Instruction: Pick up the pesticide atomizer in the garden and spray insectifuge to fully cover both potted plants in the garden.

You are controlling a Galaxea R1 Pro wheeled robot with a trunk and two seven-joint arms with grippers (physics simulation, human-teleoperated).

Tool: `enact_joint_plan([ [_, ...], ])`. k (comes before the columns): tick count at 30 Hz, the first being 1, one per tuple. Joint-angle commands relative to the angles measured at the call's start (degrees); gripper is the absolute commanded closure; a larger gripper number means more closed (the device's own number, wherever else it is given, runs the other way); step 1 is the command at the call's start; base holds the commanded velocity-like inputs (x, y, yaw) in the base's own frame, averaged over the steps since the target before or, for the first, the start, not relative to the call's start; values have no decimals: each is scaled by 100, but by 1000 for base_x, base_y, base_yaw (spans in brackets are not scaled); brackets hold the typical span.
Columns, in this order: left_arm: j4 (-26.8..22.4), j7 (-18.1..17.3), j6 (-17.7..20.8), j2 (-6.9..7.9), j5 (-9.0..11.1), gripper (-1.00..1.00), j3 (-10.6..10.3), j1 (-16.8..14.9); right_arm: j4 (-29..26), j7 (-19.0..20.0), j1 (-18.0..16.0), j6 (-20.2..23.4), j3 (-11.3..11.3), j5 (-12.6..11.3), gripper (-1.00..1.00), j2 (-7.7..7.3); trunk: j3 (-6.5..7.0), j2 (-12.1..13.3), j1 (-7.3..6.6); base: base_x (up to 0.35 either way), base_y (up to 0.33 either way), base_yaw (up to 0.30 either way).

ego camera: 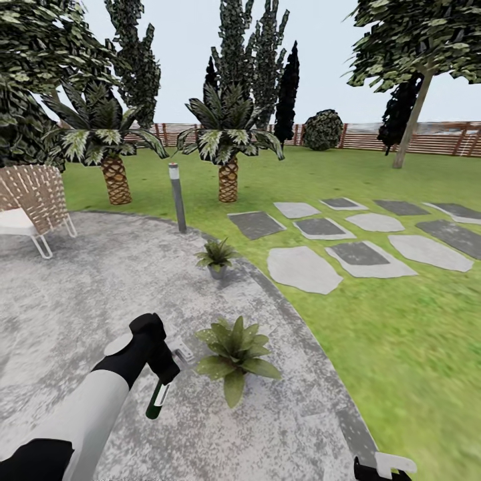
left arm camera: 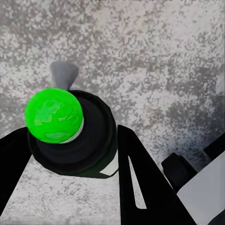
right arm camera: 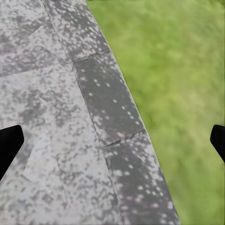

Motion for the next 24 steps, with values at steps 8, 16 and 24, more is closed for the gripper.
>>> enact_joint_plan([
  [8, -9, -49, 49, 40, -47, 100, -25, -4, -5, -10, -2, -15, 50, -54, -100, -1, -6, -3, -1, -186, -192, 50],
  [16, -9, -49, 53, 79, -40, 100, 2, -26, -16, -10, -2, -16, 50, -54, -100, -1, -6, -3, -1, -34, -23, 214],
  [24, -9, -52, 65, 0, -44, 100, -5, -64, 9, -2, -2, -15, 50, -46, -100, -15, -6, -3, -1, 243, -107, 8],
])
